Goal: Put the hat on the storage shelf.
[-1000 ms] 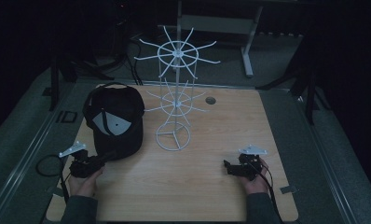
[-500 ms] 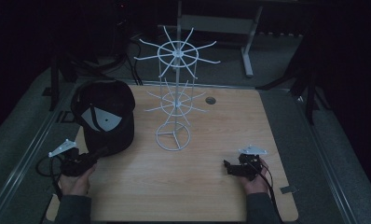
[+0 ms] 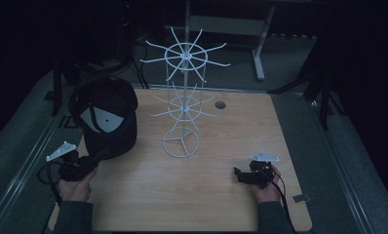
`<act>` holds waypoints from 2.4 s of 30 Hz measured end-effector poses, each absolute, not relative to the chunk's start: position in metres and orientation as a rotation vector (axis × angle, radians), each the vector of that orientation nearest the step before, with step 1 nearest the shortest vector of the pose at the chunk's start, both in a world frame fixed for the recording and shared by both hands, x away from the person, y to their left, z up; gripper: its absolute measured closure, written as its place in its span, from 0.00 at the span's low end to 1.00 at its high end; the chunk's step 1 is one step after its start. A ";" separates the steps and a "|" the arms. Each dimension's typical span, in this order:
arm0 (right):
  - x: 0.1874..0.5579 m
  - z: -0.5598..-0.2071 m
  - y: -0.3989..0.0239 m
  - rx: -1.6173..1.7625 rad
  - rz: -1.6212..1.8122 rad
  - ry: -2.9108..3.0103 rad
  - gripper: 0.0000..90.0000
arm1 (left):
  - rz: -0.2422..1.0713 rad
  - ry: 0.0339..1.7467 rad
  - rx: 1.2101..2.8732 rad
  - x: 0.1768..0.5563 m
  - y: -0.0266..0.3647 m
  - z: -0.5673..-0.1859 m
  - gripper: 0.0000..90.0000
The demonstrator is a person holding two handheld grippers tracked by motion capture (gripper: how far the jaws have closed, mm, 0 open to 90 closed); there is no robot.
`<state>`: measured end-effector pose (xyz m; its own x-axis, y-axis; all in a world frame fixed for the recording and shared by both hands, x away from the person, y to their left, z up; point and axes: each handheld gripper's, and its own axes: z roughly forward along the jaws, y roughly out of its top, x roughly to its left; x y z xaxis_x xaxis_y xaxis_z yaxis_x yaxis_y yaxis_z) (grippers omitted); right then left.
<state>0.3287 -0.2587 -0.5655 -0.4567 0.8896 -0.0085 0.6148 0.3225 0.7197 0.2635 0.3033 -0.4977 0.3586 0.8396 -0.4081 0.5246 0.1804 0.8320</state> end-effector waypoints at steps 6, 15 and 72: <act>0.329 -0.566 -0.259 1.331 0.924 2.190 0.14 | 0.364 1.291 1.488 0.265 0.301 -0.491 0.96; 0.328 -0.566 -0.258 1.332 0.923 2.189 0.14 | 0.389 1.276 1.489 0.267 0.299 -0.483 0.96; 0.328 -0.565 -0.258 1.330 0.923 2.189 0.14 | 0.509 1.206 1.486 0.272 0.279 -0.440 0.96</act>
